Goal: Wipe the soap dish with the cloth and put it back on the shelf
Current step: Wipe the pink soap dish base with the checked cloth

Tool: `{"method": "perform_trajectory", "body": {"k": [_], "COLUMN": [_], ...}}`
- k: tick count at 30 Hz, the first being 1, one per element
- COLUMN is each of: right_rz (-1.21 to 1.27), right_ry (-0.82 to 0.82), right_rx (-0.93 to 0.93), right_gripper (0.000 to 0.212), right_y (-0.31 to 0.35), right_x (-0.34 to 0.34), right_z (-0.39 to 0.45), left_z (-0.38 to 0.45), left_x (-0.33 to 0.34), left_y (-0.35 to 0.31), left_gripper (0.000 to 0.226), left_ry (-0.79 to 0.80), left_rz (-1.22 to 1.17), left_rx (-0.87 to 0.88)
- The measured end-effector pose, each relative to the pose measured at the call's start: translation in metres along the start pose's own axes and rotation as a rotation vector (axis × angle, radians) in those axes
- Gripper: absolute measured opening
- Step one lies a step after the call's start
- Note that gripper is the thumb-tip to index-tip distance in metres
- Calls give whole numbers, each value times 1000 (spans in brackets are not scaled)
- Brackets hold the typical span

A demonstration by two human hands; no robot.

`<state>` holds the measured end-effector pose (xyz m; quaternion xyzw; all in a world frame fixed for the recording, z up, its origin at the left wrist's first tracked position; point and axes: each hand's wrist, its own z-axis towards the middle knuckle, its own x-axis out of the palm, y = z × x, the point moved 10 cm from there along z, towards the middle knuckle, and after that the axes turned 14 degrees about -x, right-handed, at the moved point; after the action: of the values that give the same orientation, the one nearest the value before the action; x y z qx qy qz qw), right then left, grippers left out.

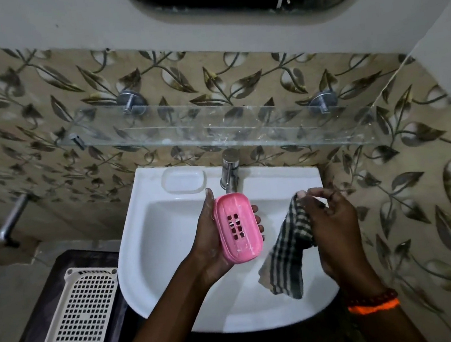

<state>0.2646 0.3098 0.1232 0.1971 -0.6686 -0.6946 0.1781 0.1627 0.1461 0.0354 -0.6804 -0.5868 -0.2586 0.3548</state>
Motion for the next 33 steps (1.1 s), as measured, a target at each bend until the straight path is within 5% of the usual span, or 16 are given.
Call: {"method": "perform_trajectory", "body": {"k": [2, 8, 17, 24, 33], "right_rz": [59, -446, -443, -673, -826], "right_ry": [22, 151, 681, 437, 239], "right_rx": [2, -390, -625, -802, -609], "right_gripper": [24, 15, 34, 32, 13], "right_y": [10, 39, 34, 65, 60], "right_x": [21, 78, 115, 127, 111], "right_z": [-16, -47, -105, -80, -80], "left_z": [-3, -9, -24, -40, -45], "left_x": [2, 12, -7, 11, 14], "left_y": [1, 6, -2, 9, -14], "left_gripper": [96, 82, 87, 74, 76], "left_ry": [-24, -81, -6, 35, -46], "left_rz": [20, 96, -36, -47, 144], "left_rx": [7, 34, -14, -2, 150]}}
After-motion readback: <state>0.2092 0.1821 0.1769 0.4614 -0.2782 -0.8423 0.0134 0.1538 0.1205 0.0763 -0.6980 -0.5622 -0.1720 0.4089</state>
